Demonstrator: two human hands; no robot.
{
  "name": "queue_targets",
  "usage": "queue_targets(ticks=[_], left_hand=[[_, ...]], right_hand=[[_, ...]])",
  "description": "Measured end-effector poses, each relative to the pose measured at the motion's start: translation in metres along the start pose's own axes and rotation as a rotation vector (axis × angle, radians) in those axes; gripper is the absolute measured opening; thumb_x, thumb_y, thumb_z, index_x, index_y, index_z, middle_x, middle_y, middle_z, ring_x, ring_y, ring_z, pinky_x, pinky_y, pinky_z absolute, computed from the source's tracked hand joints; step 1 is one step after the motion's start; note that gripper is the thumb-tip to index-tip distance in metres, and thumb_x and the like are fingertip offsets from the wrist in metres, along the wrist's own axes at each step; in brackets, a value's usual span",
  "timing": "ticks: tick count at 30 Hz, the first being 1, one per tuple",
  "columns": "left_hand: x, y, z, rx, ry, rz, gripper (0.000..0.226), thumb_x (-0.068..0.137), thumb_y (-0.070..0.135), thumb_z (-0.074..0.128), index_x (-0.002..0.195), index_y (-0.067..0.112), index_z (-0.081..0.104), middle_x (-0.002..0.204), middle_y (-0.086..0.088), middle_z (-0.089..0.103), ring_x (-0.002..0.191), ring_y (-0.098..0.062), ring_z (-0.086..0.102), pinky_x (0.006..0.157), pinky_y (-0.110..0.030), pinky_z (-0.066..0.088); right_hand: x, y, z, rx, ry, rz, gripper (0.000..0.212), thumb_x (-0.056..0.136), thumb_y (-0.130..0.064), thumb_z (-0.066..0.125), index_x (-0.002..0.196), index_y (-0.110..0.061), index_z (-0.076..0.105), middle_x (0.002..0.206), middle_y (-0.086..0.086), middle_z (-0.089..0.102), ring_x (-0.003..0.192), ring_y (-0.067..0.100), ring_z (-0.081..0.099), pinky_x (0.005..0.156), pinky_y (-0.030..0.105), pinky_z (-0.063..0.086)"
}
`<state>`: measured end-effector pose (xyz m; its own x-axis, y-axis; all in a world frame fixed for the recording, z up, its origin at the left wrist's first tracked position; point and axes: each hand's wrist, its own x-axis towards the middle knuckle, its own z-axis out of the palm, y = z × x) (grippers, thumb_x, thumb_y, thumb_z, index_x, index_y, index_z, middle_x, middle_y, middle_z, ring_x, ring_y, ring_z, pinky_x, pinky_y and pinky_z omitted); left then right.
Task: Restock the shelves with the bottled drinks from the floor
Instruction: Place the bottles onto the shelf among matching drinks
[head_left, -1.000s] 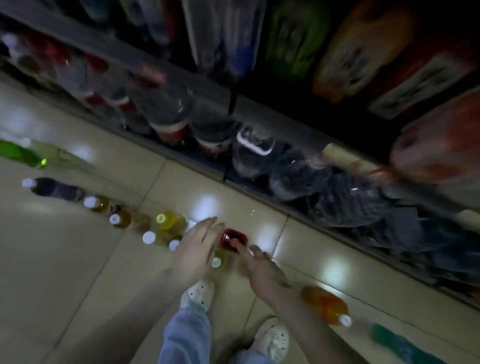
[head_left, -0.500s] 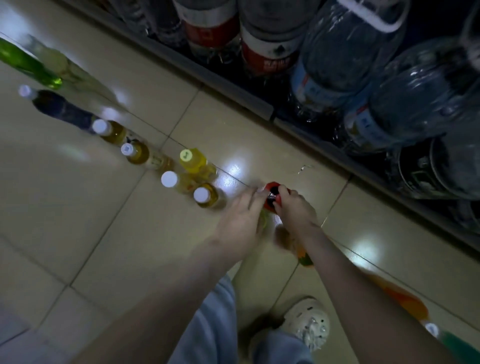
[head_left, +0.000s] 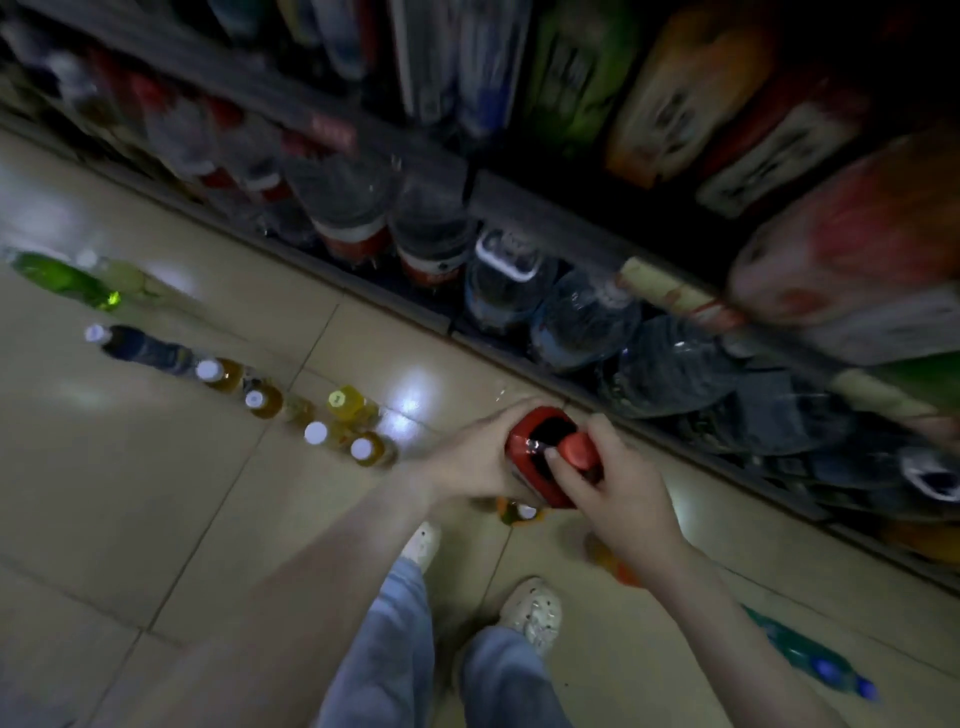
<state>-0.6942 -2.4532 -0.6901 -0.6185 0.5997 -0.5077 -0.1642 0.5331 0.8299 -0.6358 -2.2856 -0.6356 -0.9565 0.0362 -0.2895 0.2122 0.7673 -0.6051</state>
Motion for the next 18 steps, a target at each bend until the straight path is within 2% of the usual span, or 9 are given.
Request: queue_targets(ticks=[2,4,5,8,11,13,15,18], left_hand=[[-0.013,0.05,-0.016,-0.025,-0.025,0.081,0.087,0.061,0.033,0.088,0.131,0.046,0.039,0.123,0.02,0.056,0.115,0.0,0.054,0.099,-0.023,0.044],[-0.021,0.095,-0.032,0.02,-0.054,0.133,0.097,0.064,0.027,0.089,0.14,0.044,0.031,0.127,0.017,0.055,0.112,0.002,0.054,0.096,-0.015,0.043],[-0.022,0.111,-0.039,0.063,-0.048,0.163,0.101,0.062,0.029,0.089,0.14,0.046,0.027,0.126,0.017,0.054,0.11,0.002,0.054,0.095,-0.015,0.044],[-0.027,0.163,-0.059,0.178,0.072,0.255,0.092,0.059,0.035,0.089,0.132,0.046,0.035,0.122,0.015,0.058,0.108,-0.002,0.056,0.094,-0.023,0.046],[-0.033,0.195,-0.07,0.101,0.225,0.32,0.08,0.061,0.031,0.089,0.121,0.05,0.039,0.115,0.015,0.059,0.102,0.0,0.058,0.086,-0.013,0.044],[-0.028,0.202,-0.071,0.031,0.316,0.371,0.075,0.063,0.025,0.086,0.114,0.053,0.039,0.113,0.011,0.059,0.101,-0.003,0.058,0.085,-0.013,0.044],[-0.017,0.203,-0.072,0.023,0.374,0.411,0.073,0.066,0.023,0.084,0.121,0.045,0.041,0.119,0.01,0.056,0.107,-0.006,0.056,0.088,-0.015,0.042],[0.015,0.198,-0.075,0.043,0.407,0.425,0.075,0.069,0.026,0.081,0.131,0.036,0.039,0.125,0.008,0.054,0.111,-0.009,0.055,0.089,-0.018,0.043]], right_hand=[[-0.011,-0.027,-0.043,0.008,0.062,-0.05,0.03,0.086,-0.032,0.067,0.083,-0.023,0.039,0.063,-0.014,0.045,0.06,-0.001,0.049,0.055,0.016,0.035],[-0.019,-0.05,-0.081,-0.023,0.145,-0.102,0.03,0.086,-0.028,0.069,0.081,-0.023,0.039,0.064,-0.018,0.043,0.064,-0.005,0.048,0.054,0.011,0.034],[-0.021,-0.059,-0.094,-0.058,0.177,-0.122,0.029,0.086,-0.029,0.069,0.081,-0.023,0.041,0.065,-0.019,0.042,0.063,-0.002,0.047,0.053,0.012,0.034],[-0.022,-0.084,-0.136,-0.115,0.322,-0.185,0.023,0.086,-0.037,0.064,0.086,-0.02,0.048,0.07,-0.018,0.045,0.069,0.007,0.046,0.053,0.022,0.035],[-0.014,-0.102,-0.161,-0.141,0.458,-0.315,0.025,0.086,-0.045,0.051,0.101,-0.026,0.048,0.088,-0.009,0.059,0.082,0.009,0.051,0.058,0.029,0.047],[-0.005,-0.103,-0.165,-0.149,0.518,-0.36,0.03,0.087,-0.045,0.05,0.11,-0.025,0.049,0.094,-0.002,0.061,0.087,0.011,0.053,0.062,0.029,0.048],[0.006,-0.097,-0.16,-0.106,0.587,-0.352,0.033,0.088,-0.043,0.051,0.114,-0.023,0.05,0.096,-0.001,0.059,0.088,0.014,0.055,0.064,0.026,0.047],[0.029,-0.077,-0.144,0.008,0.652,-0.301,0.039,0.088,-0.038,0.057,0.122,-0.02,0.051,0.099,-0.007,0.049,0.091,0.008,0.049,0.073,0.012,0.038]])
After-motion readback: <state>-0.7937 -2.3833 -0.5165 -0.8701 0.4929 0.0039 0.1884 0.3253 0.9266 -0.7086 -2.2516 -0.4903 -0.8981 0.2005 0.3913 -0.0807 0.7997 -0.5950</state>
